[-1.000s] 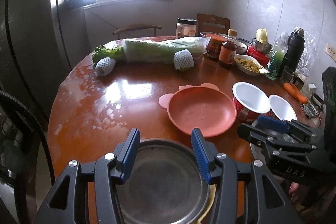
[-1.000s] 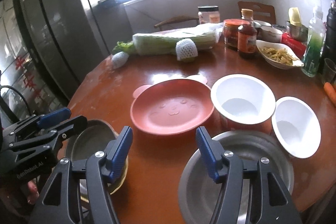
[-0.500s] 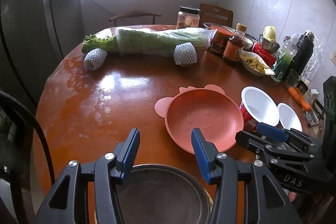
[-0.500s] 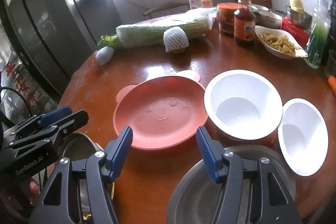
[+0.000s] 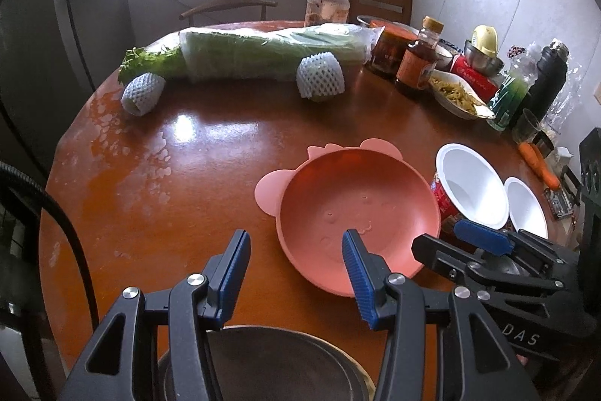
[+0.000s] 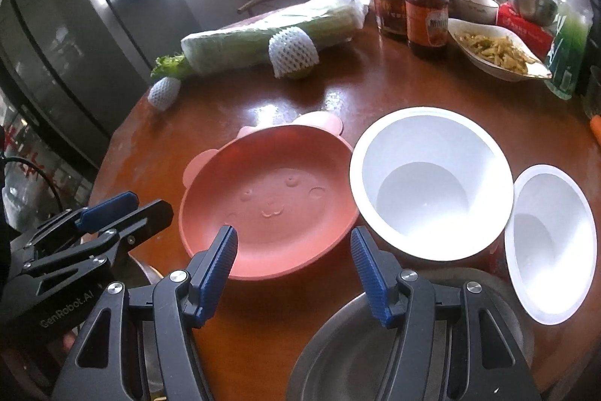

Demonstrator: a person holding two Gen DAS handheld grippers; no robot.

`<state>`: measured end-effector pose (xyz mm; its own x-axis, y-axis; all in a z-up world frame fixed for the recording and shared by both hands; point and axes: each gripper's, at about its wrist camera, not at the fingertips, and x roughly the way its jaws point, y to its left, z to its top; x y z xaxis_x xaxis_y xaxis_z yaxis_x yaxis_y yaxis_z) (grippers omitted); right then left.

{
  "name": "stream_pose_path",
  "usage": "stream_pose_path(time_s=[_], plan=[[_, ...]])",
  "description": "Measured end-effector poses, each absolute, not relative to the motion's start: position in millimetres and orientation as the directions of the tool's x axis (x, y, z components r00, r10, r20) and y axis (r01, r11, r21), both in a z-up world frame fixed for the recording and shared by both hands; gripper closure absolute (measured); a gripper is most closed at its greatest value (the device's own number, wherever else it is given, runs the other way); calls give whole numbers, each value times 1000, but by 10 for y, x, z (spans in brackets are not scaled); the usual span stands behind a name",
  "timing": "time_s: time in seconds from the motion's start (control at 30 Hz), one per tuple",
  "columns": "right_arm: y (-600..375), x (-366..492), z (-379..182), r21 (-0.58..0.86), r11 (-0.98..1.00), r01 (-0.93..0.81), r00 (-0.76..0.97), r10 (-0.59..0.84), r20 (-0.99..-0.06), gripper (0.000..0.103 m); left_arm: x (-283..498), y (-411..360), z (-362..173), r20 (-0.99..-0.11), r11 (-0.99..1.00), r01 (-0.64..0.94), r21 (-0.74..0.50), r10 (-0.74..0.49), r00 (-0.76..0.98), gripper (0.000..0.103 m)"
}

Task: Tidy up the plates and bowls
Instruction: 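Position the right gripper over the steel bowl while the left gripper approaches the pink plate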

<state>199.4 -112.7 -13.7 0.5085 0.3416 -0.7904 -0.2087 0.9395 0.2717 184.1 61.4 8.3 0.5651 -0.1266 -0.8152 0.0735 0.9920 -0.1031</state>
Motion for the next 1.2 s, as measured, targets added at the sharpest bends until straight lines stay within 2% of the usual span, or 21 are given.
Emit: stream_pose_path(time_s=[0.6,0.83,1.2], plan=[[-1029,2228,-222,241,952,-186,472,302,-828,38,2135,670,-125,-865,998,40,-55,-67,497,52],[-932,2224,-231,237,942,-236,469,324,-822,39,2213,764,-211,-882,999,1,-53,-47,468,52],[-1032,2220,-189,272,940,-206,471,338,-814,39,2258,668,-270,-891,996,37,-83,-90,444,52]])
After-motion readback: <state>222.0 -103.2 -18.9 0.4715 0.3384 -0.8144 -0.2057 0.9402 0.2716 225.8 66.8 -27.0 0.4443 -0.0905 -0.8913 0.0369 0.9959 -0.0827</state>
